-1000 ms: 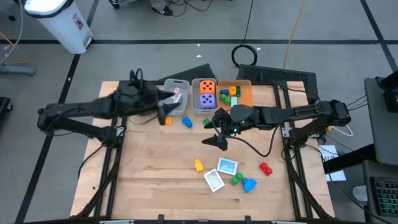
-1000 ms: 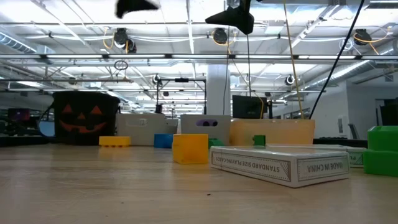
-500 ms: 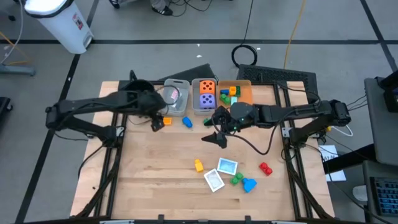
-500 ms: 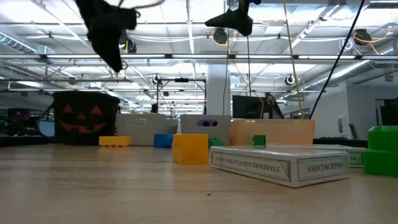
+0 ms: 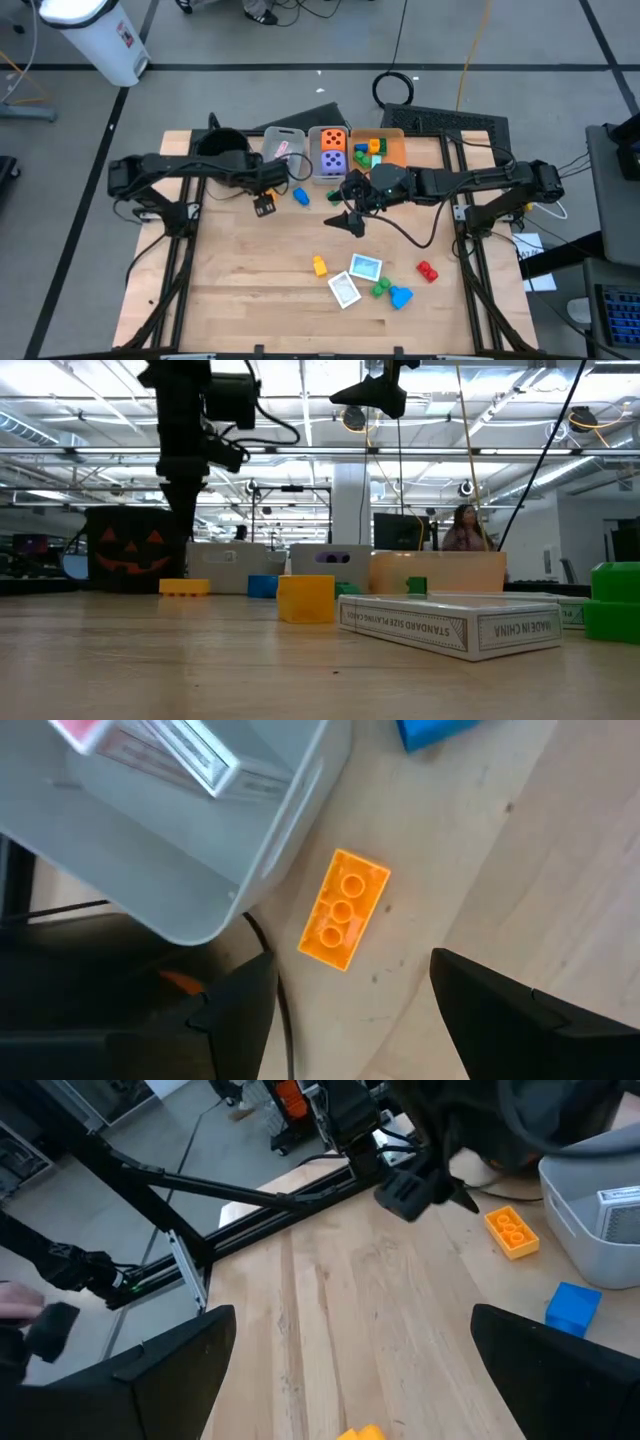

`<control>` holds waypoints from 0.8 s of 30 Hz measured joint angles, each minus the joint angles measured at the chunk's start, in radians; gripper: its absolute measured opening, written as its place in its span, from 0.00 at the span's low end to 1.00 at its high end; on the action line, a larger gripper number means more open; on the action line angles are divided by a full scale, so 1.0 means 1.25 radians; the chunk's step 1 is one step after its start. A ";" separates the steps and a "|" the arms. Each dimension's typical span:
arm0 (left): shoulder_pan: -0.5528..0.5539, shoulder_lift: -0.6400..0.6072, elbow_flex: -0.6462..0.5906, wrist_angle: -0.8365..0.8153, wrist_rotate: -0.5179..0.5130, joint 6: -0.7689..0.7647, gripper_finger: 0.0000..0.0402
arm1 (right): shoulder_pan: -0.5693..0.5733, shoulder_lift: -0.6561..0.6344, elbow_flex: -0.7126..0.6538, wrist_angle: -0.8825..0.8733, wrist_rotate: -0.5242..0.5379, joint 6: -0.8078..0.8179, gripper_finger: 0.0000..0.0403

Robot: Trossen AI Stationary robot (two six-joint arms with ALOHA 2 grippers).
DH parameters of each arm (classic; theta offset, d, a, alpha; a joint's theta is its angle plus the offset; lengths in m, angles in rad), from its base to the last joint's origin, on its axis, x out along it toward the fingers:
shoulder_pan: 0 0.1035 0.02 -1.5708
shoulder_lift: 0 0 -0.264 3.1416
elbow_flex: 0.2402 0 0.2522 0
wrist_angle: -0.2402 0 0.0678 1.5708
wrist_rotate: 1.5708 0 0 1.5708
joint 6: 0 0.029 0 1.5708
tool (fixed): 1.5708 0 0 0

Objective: Pick & Place Toys
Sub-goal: Put the top yellow game piece into the orange bin

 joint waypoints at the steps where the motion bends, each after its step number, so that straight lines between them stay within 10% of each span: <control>1: -0.001 0.010 0.000 -0.001 0.001 0.006 0.67 | 0.000 0.000 0.000 0.000 0.000 0.000 0.98; 24: 0.015 0.190 0.000 0.039 0.026 0.026 0.67 | 0.000 0.000 0.000 -0.007 0.000 -0.013 0.98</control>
